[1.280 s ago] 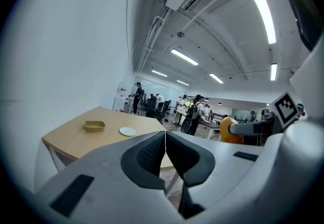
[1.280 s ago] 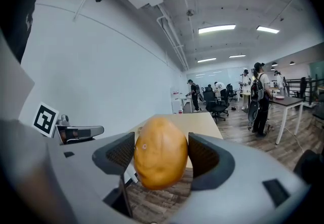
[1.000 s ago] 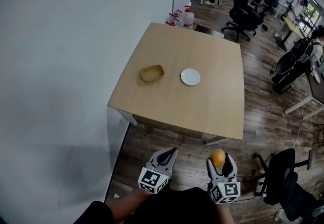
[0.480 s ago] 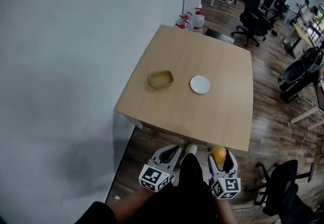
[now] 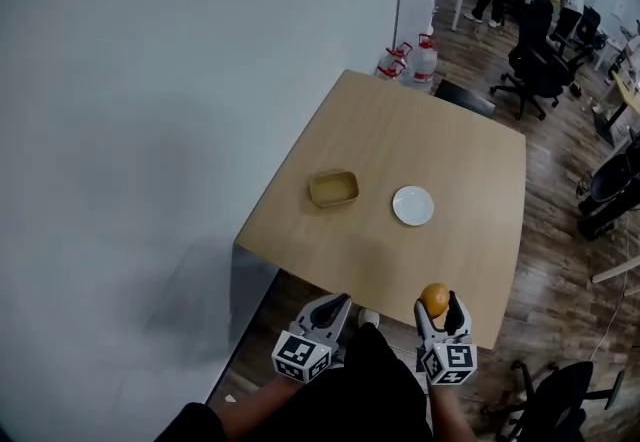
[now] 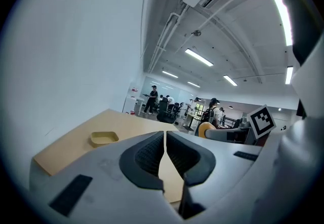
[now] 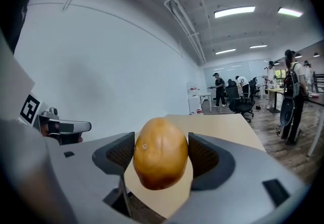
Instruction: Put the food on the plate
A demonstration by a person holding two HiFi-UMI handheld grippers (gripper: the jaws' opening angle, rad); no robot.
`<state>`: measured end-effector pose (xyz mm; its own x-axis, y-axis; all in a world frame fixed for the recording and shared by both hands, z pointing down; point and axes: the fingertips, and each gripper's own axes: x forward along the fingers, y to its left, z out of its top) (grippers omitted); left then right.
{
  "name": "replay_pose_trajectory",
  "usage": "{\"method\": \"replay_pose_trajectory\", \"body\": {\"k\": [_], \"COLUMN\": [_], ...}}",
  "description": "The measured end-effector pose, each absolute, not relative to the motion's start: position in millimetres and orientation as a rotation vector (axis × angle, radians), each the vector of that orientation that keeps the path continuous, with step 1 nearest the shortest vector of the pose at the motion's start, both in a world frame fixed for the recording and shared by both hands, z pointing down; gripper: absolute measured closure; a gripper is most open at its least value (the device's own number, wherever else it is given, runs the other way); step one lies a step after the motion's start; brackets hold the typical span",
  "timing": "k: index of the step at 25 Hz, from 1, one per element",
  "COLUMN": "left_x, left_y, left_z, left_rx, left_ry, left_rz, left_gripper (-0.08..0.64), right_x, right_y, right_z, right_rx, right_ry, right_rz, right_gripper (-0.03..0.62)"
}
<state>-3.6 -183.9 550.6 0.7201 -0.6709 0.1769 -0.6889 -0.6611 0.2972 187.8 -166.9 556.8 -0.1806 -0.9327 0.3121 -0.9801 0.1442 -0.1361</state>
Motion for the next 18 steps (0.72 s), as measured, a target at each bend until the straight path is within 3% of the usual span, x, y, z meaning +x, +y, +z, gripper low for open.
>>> {"method": "replay_pose_trajectory", "body": {"k": [18], "left_x": [62], "left_y": [-299], "left_z": [561], "left_rx": [2.545], "left_ry": [-1.177], "left_rz": [0.071], "left_gripper": [0.545], "right_x": [251], "right_y": [-336], "right_z": [602], "right_rx": [1.735], "right_ry": [-2.329], "right_rz": [0.625], "right_gripper": [0.216]}}
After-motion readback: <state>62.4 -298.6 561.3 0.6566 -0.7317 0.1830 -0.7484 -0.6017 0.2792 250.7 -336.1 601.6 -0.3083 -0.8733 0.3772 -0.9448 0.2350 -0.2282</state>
